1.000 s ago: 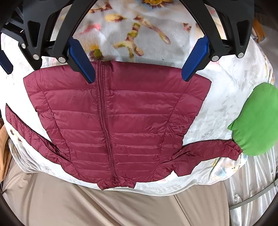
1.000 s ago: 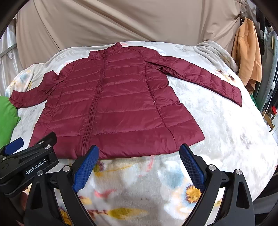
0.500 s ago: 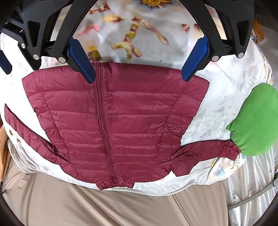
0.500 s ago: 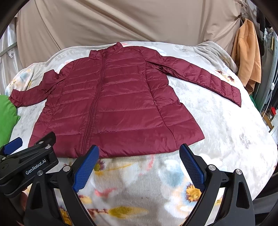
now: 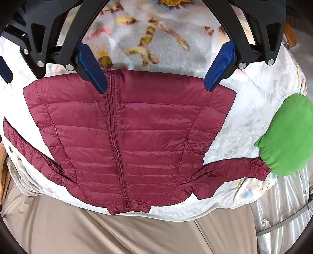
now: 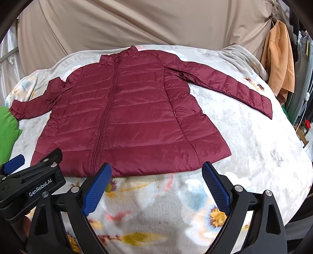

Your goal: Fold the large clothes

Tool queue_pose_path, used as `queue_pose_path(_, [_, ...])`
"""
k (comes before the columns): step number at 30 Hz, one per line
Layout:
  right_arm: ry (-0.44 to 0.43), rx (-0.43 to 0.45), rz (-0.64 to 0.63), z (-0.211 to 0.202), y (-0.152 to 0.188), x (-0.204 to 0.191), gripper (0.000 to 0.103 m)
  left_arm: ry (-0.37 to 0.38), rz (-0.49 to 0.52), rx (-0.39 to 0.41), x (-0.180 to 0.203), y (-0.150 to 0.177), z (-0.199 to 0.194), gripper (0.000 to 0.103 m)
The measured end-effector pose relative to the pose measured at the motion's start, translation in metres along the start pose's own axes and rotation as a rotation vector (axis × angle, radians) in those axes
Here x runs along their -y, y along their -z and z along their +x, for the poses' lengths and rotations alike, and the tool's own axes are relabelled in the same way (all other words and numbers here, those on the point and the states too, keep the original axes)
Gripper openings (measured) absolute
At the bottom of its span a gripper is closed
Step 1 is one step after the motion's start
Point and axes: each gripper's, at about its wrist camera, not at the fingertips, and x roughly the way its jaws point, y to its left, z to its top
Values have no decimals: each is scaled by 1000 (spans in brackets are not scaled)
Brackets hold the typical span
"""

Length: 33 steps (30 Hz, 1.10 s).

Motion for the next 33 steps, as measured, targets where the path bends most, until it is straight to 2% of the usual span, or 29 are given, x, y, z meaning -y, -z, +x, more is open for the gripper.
queue_pose_path(33, [-2,-9,2,4,-2,-1,91,-8,4,-6,4,1,6,97])
